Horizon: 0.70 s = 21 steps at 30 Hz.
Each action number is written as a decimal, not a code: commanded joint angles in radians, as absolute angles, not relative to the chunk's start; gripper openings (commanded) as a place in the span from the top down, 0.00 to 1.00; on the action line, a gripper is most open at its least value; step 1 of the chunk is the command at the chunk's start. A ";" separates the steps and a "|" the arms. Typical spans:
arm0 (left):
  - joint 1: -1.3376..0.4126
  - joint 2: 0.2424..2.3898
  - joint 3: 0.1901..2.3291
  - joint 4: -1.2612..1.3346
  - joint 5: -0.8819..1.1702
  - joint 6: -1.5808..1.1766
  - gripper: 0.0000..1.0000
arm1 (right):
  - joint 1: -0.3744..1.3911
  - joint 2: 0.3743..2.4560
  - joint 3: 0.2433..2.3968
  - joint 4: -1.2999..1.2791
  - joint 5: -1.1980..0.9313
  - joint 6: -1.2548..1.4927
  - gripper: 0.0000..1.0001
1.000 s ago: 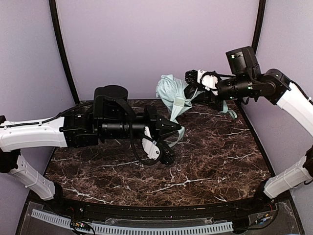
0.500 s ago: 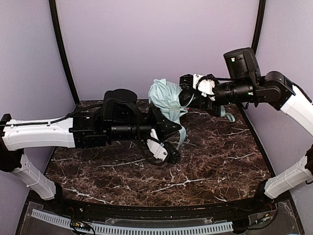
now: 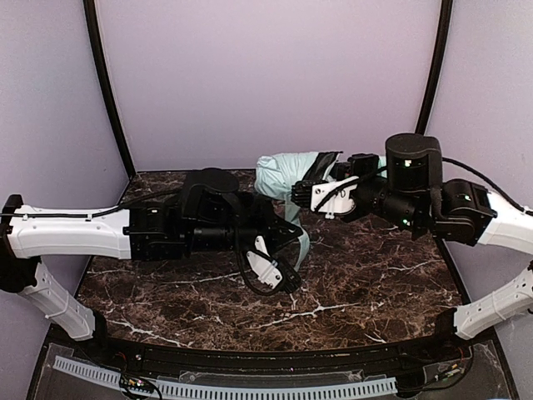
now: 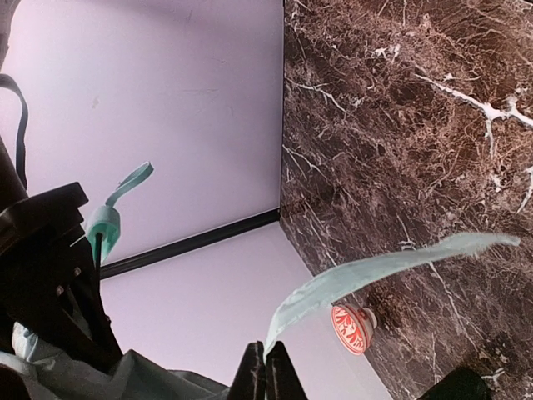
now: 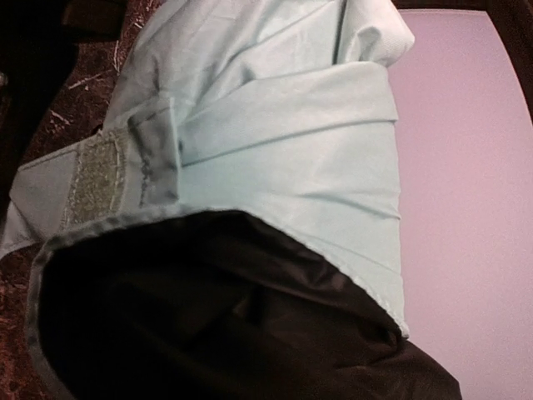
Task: Put away the umbrella
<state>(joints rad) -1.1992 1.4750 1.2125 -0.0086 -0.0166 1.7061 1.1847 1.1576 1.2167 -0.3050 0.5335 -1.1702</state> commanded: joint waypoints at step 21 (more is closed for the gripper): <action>-1.128 1.427 1.040 0.317 0.014 1.741 0.44 | 1.175 1.173 1.111 0.339 0.704 -1.676 1.00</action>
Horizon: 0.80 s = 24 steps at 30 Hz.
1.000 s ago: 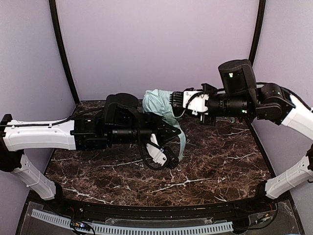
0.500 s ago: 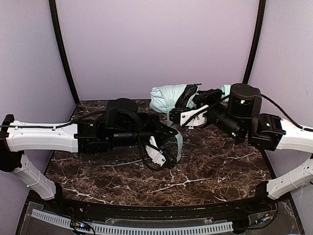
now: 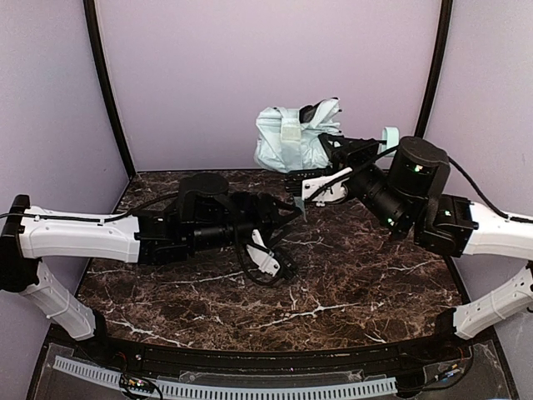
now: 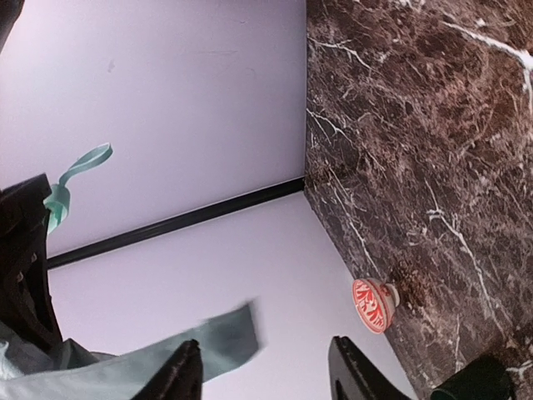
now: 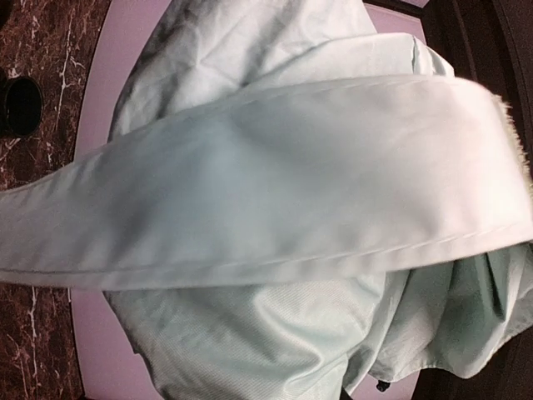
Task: Put away the umbrella
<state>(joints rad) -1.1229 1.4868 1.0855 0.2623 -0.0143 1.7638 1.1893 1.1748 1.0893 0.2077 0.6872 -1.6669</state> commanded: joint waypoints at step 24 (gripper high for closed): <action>-0.831 1.317 0.805 0.806 0.487 -0.090 0.34 | 1.156 1.177 1.024 0.424 0.706 -1.765 1.00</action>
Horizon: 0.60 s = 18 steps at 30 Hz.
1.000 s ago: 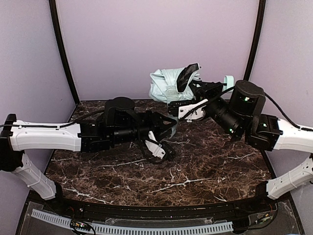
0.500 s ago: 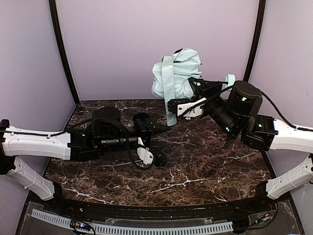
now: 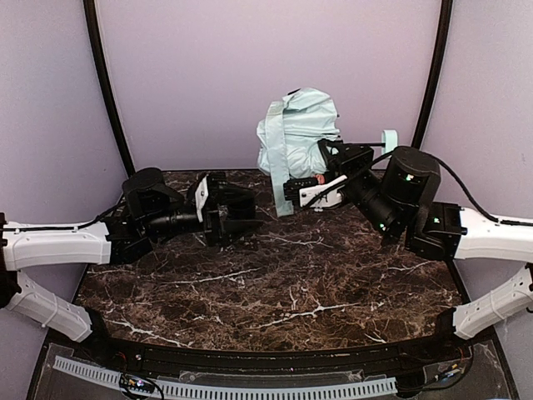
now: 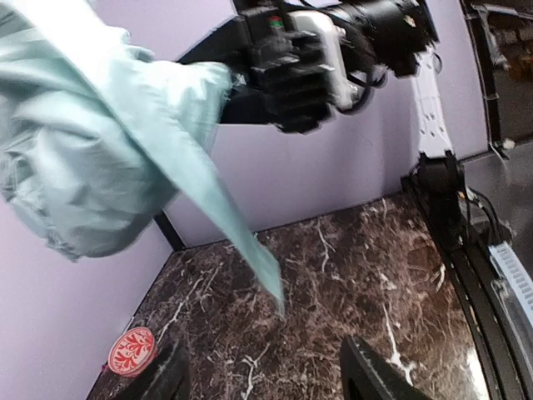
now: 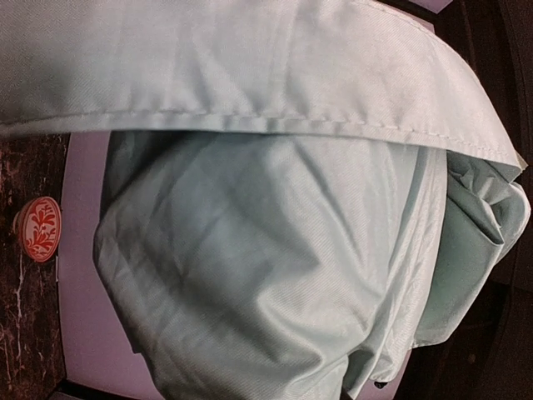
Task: Put away the umbrella
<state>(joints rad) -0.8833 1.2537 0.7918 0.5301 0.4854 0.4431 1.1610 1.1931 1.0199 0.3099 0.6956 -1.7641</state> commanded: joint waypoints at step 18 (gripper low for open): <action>-0.834 1.631 0.978 1.181 0.842 -0.545 0.65 | 1.156 1.167 1.021 0.403 0.712 -1.746 1.00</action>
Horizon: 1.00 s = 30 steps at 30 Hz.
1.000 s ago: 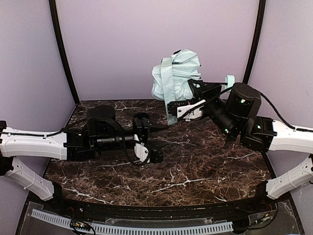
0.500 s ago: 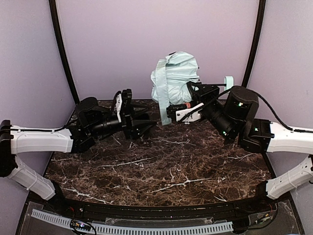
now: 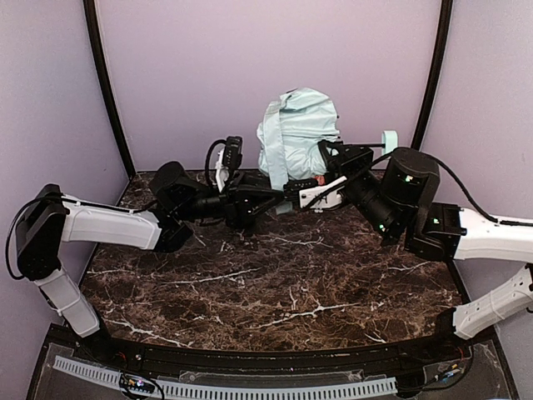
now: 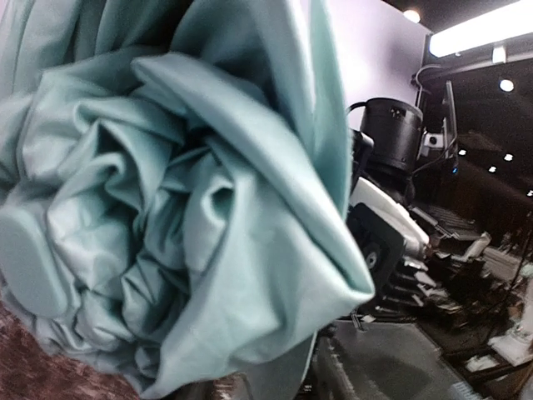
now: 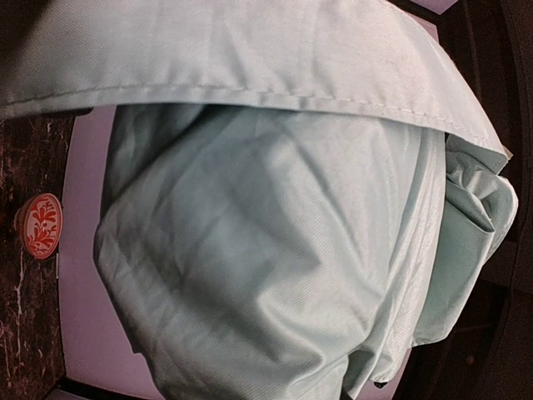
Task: Put away the umbrella
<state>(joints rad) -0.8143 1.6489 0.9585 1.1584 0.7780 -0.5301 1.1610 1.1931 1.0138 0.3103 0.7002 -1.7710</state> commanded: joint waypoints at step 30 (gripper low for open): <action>-1.011 1.463 1.075 0.400 0.642 0.061 1.00 | 0.564 1.331 1.716 -0.464 -0.287 -0.397 1.00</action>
